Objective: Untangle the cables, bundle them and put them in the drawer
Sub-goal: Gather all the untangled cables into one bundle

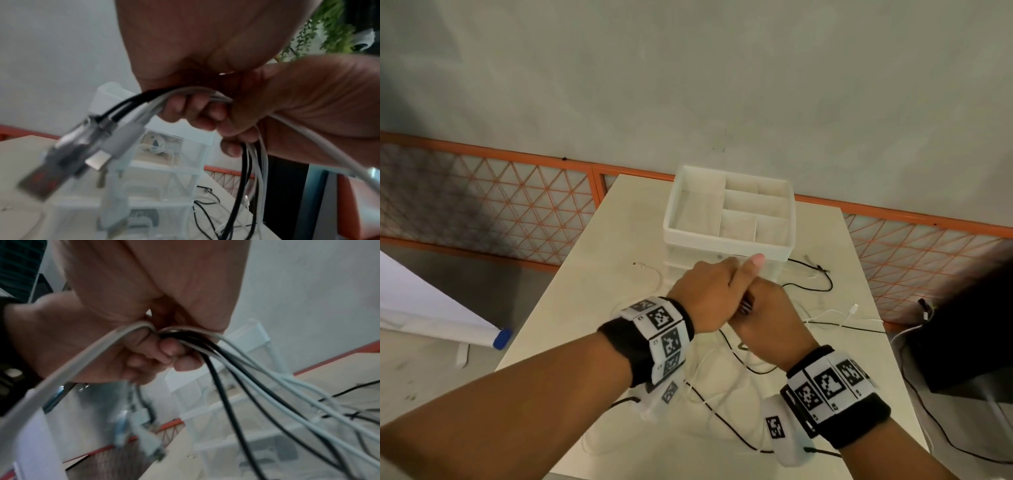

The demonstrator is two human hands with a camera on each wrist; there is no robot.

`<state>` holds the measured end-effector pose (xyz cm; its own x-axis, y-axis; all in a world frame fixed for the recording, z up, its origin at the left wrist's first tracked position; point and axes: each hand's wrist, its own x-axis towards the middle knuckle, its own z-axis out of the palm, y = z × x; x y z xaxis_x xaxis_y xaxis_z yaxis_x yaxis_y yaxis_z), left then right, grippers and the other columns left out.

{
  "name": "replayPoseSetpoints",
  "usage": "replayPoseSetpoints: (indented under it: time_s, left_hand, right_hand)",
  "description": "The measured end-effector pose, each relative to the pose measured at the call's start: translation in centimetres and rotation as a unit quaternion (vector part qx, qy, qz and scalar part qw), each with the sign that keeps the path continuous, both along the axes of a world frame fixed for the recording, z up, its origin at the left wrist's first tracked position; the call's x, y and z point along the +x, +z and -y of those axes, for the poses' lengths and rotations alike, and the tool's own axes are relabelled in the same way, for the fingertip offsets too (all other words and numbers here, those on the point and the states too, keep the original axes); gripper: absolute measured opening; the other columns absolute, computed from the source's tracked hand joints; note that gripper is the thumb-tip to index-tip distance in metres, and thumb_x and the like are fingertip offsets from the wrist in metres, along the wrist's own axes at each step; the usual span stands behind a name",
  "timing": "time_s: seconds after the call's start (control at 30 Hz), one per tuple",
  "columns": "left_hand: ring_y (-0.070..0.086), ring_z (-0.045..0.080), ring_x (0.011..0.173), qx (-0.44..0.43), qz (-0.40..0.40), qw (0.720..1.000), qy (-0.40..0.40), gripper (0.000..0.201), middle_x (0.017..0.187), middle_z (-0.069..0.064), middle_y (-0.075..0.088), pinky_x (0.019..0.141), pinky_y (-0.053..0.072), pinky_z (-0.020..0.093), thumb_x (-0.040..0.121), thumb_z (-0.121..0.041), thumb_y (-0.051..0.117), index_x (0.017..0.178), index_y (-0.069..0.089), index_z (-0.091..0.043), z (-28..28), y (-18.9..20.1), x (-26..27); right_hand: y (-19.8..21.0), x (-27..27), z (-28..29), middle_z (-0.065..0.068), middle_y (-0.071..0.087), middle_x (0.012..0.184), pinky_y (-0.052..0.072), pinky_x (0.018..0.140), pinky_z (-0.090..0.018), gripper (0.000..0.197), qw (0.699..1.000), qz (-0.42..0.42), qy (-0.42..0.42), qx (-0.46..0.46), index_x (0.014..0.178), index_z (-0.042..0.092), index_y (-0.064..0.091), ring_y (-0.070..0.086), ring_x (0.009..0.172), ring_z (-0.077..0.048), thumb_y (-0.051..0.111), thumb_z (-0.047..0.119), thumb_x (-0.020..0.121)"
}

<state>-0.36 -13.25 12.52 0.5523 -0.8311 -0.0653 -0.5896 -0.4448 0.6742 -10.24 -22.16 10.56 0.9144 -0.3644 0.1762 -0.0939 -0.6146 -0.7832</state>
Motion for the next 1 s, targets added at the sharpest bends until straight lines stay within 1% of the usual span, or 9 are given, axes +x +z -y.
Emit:
replayPoseSetpoints:
  time_s: [0.1,0.23,0.33,0.4,0.5,0.6,0.7,0.83,1.0]
  left_hand:
    - [0.065,0.016,0.068,0.032,0.025,0.999,-0.003,0.081,0.071,0.001,0.070,0.071,0.053,0.035,0.088,-0.077,0.022,0.074,0.070,-0.013,-0.4,0.8,1.1]
    - [0.036,0.007,0.038,-0.088,-0.106,0.987,0.078,0.057,0.049,-0.010,0.041,0.049,0.033,0.023,0.091,-0.065,0.048,0.064,0.063,-0.017,-1.4,4.0,3.7]
    - [0.023,0.011,0.044,-0.179,-0.223,0.952,0.111,0.052,0.050,-0.009,0.030,0.046,0.023,0.024,0.088,-0.064,0.055,0.066,0.059,-0.016,-2.0,5.2,5.5]
    - [0.024,0.011,0.044,-0.167,-0.227,0.955,0.090,0.049,0.050,-0.010,0.031,0.045,0.024,0.023,0.089,-0.059,0.057,0.069,0.061,-0.015,-2.1,4.6,5.5]
    - [0.034,0.005,0.039,-0.111,-0.131,0.981,0.093,0.050,0.052,-0.007,0.043,0.047,0.030,0.024,0.093,-0.051,0.057,0.074,0.065,-0.007,-2.2,3.2,5.0]
    - [0.052,0.014,0.057,-0.056,-0.053,0.987,0.141,0.047,0.061,-0.001,0.055,0.054,0.034,0.028,0.096,-0.048,0.053,0.070,0.063,-0.010,-2.5,1.5,5.6]
    - [0.050,0.024,0.064,-0.020,-0.013,0.982,0.188,0.055,0.062,0.004,0.051,0.055,0.032,0.031,0.098,-0.047,0.049,0.078,0.063,0.002,-3.0,0.2,6.2]
    - [0.047,0.025,0.058,-0.059,-0.040,0.963,0.259,0.056,0.062,0.006,0.053,0.057,0.033,0.032,0.098,-0.046,0.050,0.082,0.066,0.005,-3.2,-0.4,6.7]
    - [0.038,0.021,0.049,-0.095,-0.117,0.944,0.293,0.048,0.058,0.004,0.050,0.053,0.030,0.030,0.097,-0.045,0.052,0.067,0.061,-0.010,-3.5,-1.0,7.5]
  right_hand:
    - [-1.5,-1.5,2.9,0.005,0.063,0.092,0.047,0.069,-0.017,0.031,0.990,0.004,-0.120,-0.077,0.101,0.017,0.064,0.061,0.078,-0.009,0.075,0.005,0.075]
    - [-6.2,-5.2,7.0,-0.012,0.059,0.105,0.050,0.077,-0.034,0.020,0.930,-0.139,-0.307,-0.145,0.099,0.020,0.069,0.062,0.091,-0.033,0.076,0.024,0.081]
    - [-9.1,-7.7,8.4,-0.016,0.065,0.115,0.046,0.083,-0.035,0.019,0.888,-0.284,-0.355,-0.066,0.105,0.025,0.069,0.062,0.103,-0.037,0.057,0.036,0.095]
    - [-9.7,-7.9,9.3,-0.015,0.070,0.115,0.049,0.089,-0.037,0.023,0.887,-0.287,-0.361,0.014,0.104,0.023,0.069,0.063,0.107,-0.038,0.052,0.035,0.096]
    - [-7.7,-6.9,10.6,-0.014,0.075,0.102,0.058,0.083,-0.049,0.025,0.896,-0.206,-0.385,0.085,0.099,0.020,0.068,0.069,0.087,-0.034,0.051,0.037,0.090]
    - [-1.1,-5.4,10.6,-0.001,0.074,0.090,0.055,0.061,-0.040,0.014,0.933,-0.012,-0.335,0.126,0.093,0.029,0.067,0.064,0.068,-0.018,0.054,0.030,0.095]
    - [5.7,-4.2,9.7,0.002,0.072,0.098,0.051,0.060,-0.031,0.017,0.949,0.124,-0.273,0.097,0.100,0.036,0.065,0.064,0.071,-0.015,0.048,0.040,0.101]
    - [7.4,-3.4,8.4,0.009,0.067,0.110,0.059,0.078,-0.039,0.038,0.962,0.130,-0.239,0.013,0.123,0.042,0.057,0.067,0.082,-0.006,0.046,0.064,0.095]
    - [10.2,-2.7,4.6,0.005,0.050,0.139,0.048,0.092,-0.028,0.047,0.950,0.235,-0.119,-0.165,0.136,0.024,0.053,0.055,0.121,-0.013,0.066,0.041,0.093]
